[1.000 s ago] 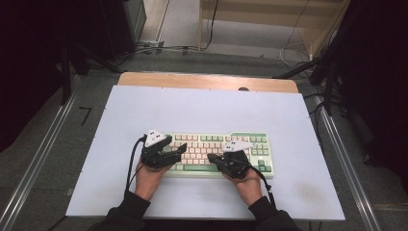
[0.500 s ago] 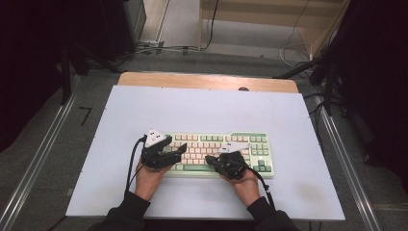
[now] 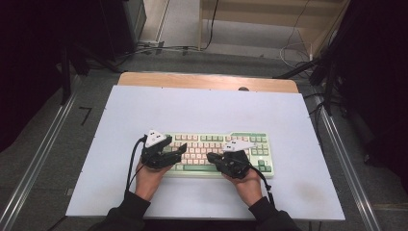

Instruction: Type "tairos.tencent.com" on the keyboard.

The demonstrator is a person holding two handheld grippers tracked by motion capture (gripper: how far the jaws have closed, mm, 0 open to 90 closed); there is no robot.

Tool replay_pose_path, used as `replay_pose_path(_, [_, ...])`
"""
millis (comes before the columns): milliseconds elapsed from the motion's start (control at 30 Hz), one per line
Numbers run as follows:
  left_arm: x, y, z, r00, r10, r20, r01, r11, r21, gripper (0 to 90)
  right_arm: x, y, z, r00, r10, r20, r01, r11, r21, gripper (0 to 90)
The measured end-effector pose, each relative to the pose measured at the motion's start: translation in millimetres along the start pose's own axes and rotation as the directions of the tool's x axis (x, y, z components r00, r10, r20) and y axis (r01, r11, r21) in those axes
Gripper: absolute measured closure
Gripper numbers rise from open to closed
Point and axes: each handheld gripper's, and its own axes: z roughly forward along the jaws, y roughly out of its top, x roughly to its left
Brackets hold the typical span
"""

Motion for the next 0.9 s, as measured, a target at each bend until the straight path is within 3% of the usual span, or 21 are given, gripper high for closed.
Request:
replay_pose_path(300, [-0.1,-0.4,0.7,1.0000,0.005,0.001,-0.005,1.0000,0.005,34.8,-5.4,0.2,-2.2,0.9992,0.019,0.035,-0.019,1.000,0.002,33.7])
replay_pose_path(900, [-3.7,-0.4,-0.4,0.9998,0.009,0.016,-0.009,0.9999,0.012,34.8,-21.5,0.6,-14.3,0.9939,0.076,0.080,-0.074,0.997,-0.025,21.3])
